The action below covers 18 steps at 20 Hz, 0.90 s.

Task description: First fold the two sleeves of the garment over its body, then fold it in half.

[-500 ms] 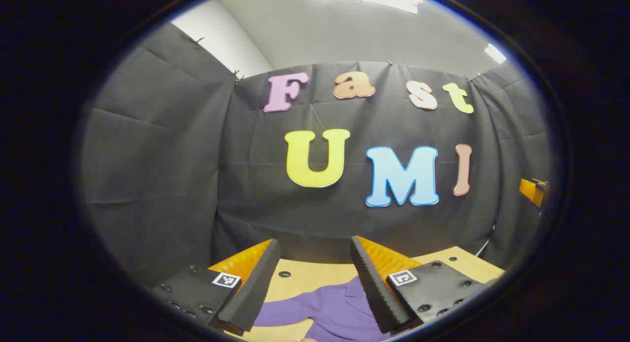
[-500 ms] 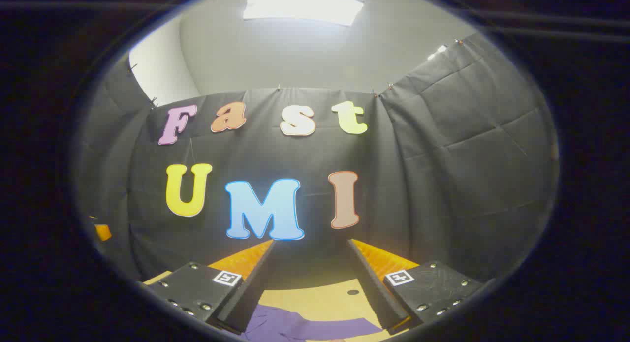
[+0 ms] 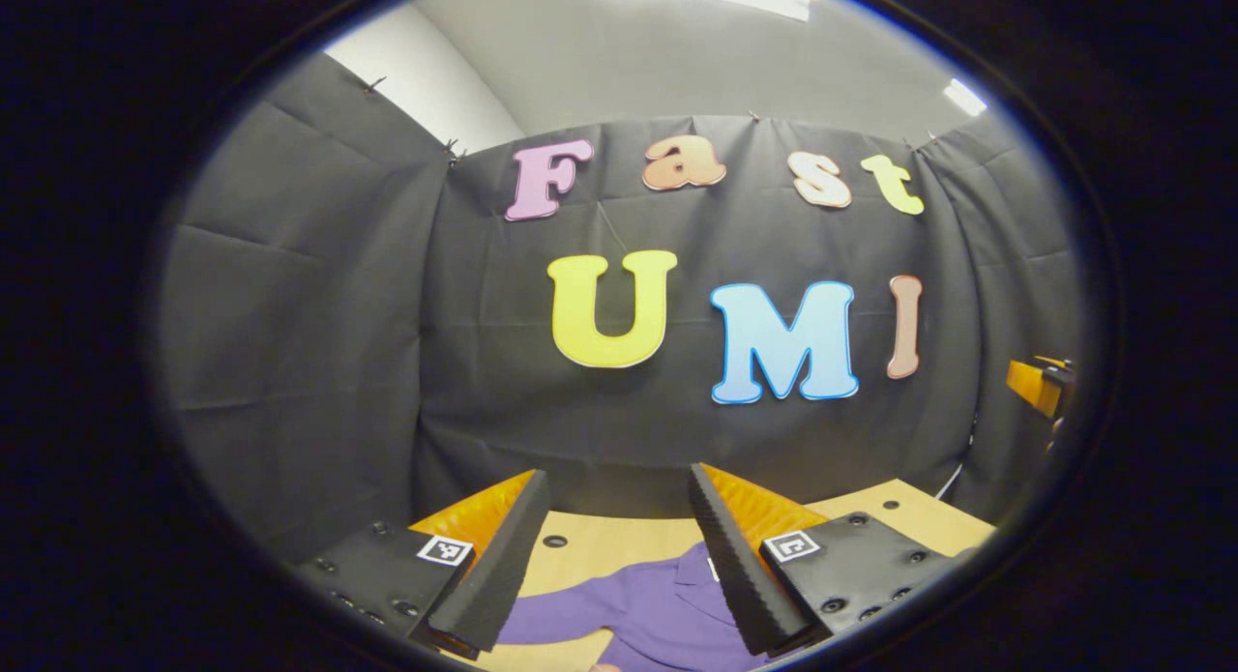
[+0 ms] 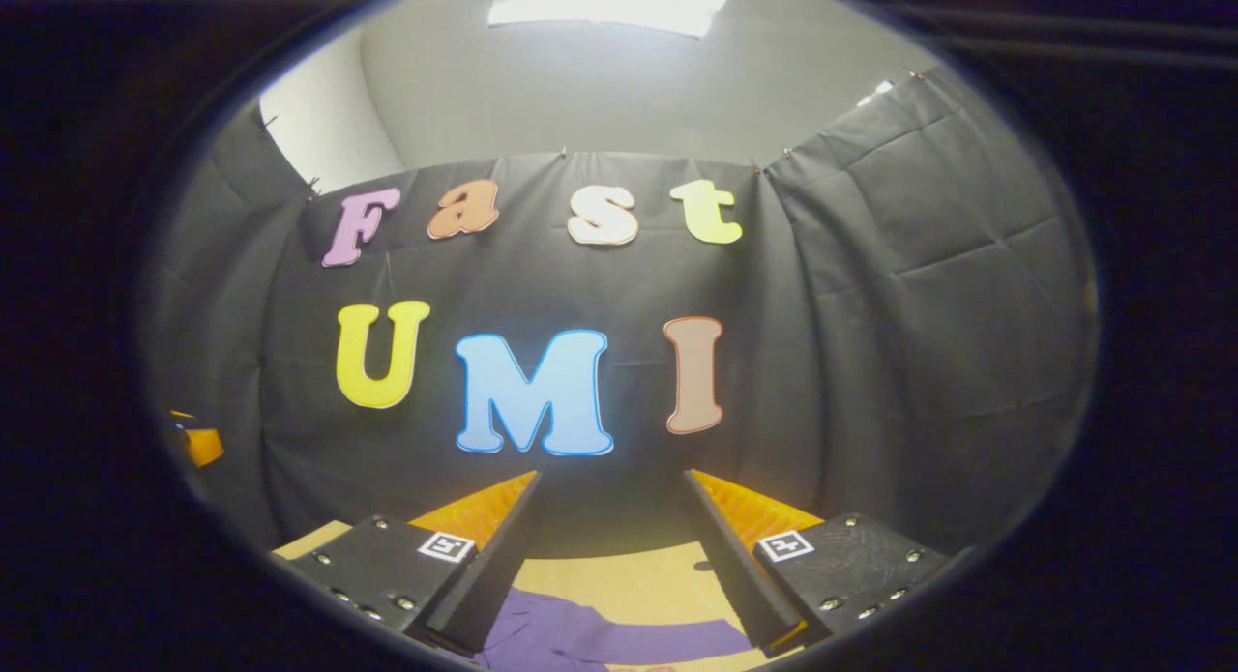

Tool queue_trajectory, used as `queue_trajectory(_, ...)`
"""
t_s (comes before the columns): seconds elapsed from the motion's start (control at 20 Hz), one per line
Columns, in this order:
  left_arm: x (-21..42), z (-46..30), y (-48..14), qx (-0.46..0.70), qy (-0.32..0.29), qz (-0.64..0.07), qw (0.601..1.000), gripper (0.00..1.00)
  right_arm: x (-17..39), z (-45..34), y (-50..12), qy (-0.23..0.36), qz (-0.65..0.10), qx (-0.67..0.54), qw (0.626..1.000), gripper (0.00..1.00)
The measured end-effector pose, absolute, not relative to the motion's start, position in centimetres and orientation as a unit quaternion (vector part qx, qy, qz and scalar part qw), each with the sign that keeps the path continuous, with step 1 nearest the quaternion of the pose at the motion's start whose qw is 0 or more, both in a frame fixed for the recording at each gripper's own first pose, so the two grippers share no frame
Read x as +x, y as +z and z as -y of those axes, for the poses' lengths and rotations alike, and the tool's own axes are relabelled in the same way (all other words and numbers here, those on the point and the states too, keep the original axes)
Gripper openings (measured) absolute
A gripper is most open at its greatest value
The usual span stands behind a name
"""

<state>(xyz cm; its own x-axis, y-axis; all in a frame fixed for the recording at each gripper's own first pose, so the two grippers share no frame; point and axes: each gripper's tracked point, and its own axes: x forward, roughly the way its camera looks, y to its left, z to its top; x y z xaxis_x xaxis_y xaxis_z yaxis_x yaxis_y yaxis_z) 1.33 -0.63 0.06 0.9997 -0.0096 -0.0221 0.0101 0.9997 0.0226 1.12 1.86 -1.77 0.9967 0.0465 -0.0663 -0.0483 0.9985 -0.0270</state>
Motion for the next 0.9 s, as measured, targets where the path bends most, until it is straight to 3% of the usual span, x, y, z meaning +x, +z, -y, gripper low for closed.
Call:
queue_trajectory(0.6, 2.7, 0.0, -1.0, 0.014, 0.003, -0.022, 1.000, 0.93, 2.2, -2.1, -3.8, 0.023, -0.058, -0.024, 0.998, 0.91)
queue_trajectory(0.9, 3.3, 0.9, -1.2, 0.025, 0.000, -0.024, 0.999, 0.93, 3.5, 1.0, -8.6, -0.005, -0.104, -0.032, 0.994, 0.91)
